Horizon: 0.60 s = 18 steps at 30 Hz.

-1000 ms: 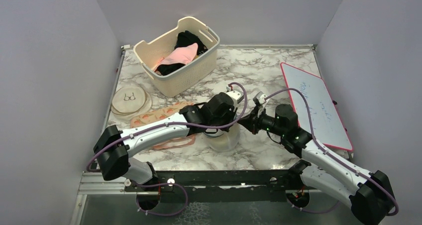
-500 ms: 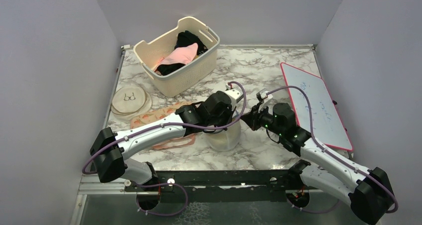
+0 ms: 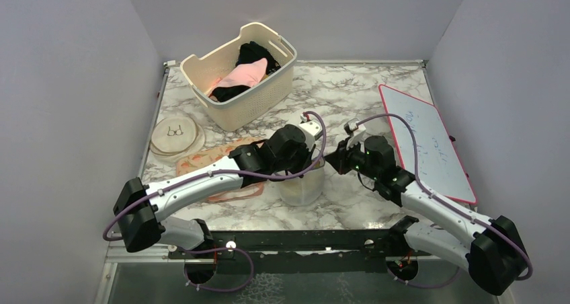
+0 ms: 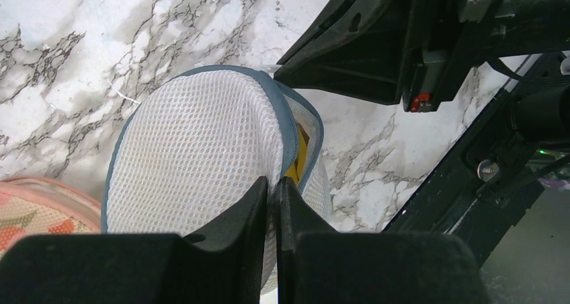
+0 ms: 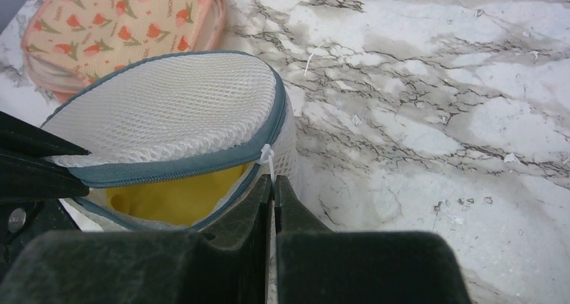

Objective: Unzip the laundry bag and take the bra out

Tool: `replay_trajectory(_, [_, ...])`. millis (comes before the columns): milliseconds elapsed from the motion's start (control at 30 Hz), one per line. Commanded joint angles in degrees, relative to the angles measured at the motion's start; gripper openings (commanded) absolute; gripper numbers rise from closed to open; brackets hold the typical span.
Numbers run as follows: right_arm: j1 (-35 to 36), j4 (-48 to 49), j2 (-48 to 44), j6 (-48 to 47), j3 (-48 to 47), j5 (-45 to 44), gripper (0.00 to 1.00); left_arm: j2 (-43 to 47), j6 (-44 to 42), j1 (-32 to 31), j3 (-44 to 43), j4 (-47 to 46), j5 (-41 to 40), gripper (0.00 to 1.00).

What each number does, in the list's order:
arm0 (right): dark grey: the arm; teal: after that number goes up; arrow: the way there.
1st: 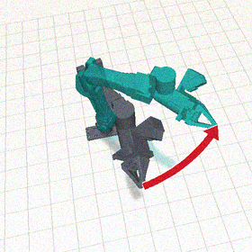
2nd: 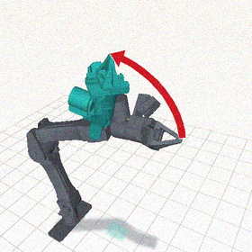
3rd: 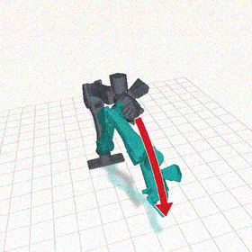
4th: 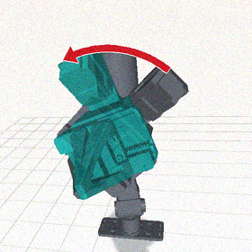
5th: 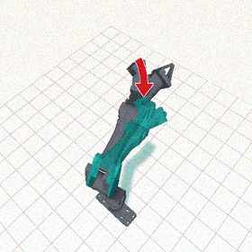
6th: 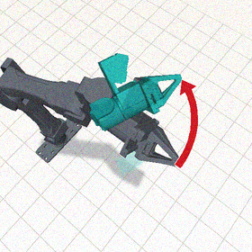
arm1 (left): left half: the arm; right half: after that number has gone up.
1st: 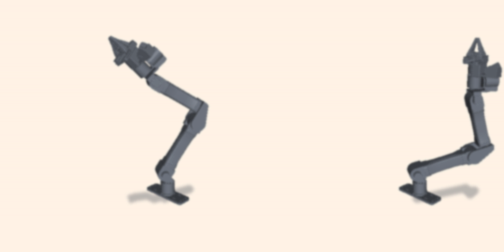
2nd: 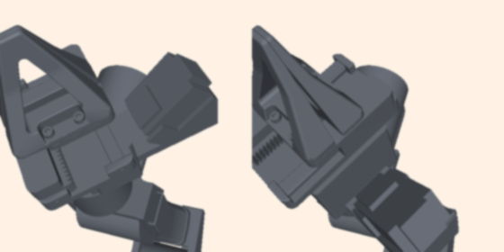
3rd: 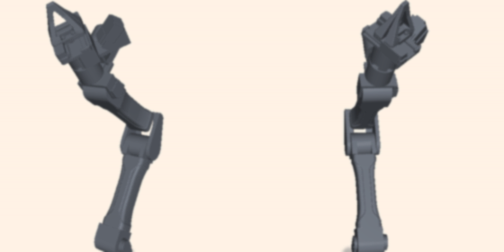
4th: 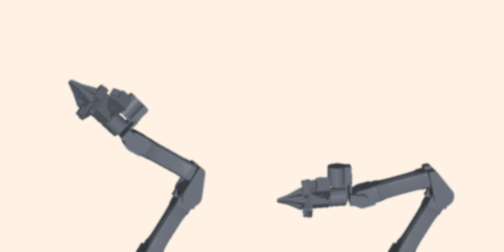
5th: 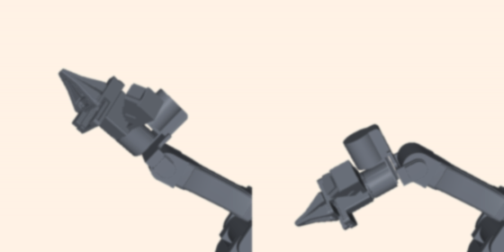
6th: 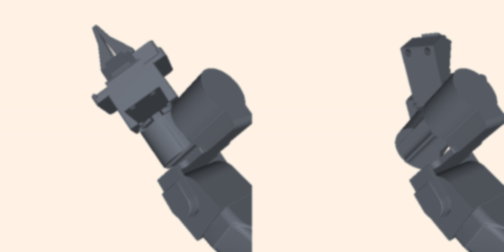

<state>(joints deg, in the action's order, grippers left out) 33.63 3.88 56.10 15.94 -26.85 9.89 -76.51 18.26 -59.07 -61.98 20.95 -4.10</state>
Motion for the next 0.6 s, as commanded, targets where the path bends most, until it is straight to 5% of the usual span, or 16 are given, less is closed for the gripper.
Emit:
replay_trajectory(0, [-0.73,2.60,0.11,0.57,-0.73,1.41,0.01,2.94,0.03,-0.08,0.74,-3.01,2.53,0.00])
replay_trajectory(567, [-0.80,2.08,-11.57,-3.28,1.28,3.32,0.01,-1.95,0.46,-0.08,-3.95,-0.15,-3.65,0.05])
